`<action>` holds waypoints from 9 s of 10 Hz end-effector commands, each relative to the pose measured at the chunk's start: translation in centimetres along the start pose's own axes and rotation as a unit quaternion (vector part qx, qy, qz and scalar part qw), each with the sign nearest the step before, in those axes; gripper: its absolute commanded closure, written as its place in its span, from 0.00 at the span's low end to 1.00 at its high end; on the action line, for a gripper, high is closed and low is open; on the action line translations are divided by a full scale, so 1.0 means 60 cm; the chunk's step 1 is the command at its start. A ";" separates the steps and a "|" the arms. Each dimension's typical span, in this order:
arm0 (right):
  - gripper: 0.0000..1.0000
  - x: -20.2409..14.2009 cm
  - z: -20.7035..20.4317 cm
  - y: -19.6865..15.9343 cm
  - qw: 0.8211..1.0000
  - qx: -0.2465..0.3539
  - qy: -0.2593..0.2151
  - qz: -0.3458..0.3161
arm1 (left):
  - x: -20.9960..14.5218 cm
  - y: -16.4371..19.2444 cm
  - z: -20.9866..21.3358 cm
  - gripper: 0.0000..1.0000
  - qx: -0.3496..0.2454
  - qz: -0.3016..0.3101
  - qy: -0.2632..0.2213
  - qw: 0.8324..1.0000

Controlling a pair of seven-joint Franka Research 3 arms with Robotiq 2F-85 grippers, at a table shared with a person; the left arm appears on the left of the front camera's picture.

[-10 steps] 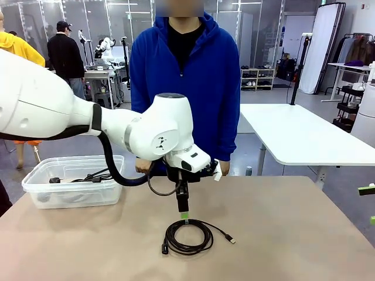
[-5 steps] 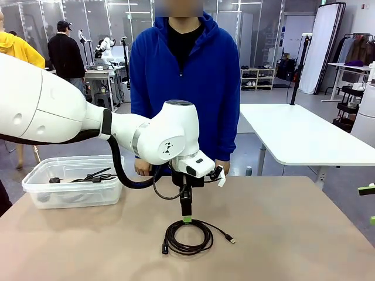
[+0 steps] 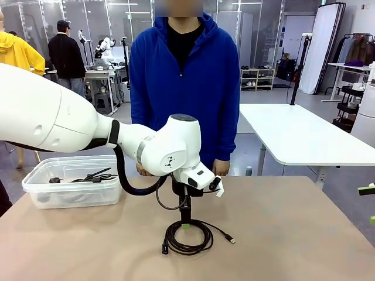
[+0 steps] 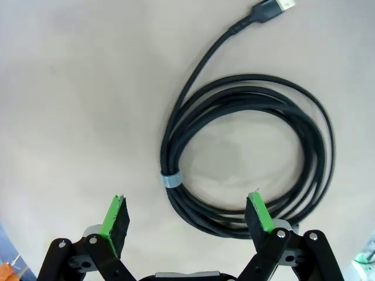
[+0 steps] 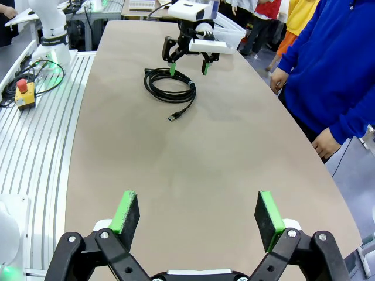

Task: Organize and store the cables.
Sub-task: Place the USB Extension Cable into the Organizing box.

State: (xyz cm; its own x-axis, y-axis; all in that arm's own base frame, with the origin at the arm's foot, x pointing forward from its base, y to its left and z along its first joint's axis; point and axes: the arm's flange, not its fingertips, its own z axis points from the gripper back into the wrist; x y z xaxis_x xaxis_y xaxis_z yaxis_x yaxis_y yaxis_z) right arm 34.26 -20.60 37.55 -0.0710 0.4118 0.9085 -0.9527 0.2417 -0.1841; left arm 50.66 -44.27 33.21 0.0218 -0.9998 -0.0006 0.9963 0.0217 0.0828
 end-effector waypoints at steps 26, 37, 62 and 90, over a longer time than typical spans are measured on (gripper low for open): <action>0.00 0.005 0.000 -0.001 1.000 -0.006 0.004 -0.007 | 0.003 0.016 -0.017 1.00 -0.016 -0.007 -0.003 1.000; 0.00 0.005 0.000 -0.001 1.000 -0.006 0.004 -0.007 | -0.054 0.063 0.153 1.00 -0.068 -0.040 -0.018 0.997; 0.00 0.005 0.000 -0.001 1.000 -0.006 0.004 -0.007 | -0.618 0.155 0.320 0.86 0.030 -0.003 -0.091 0.995; 0.00 0.005 0.000 -0.001 1.000 -0.006 0.004 -0.007 | -0.758 0.461 0.138 0.00 -0.014 0.077 -0.024 0.997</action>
State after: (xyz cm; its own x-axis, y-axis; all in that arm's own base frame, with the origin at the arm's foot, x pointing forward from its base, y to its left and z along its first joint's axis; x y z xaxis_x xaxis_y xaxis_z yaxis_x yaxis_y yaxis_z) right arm 34.22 -20.66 37.57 -0.0699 0.4129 0.9081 -0.9523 0.2435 -0.1840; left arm 75.86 1.68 43.29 0.1648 -0.9846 0.0590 0.9845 0.1678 0.0505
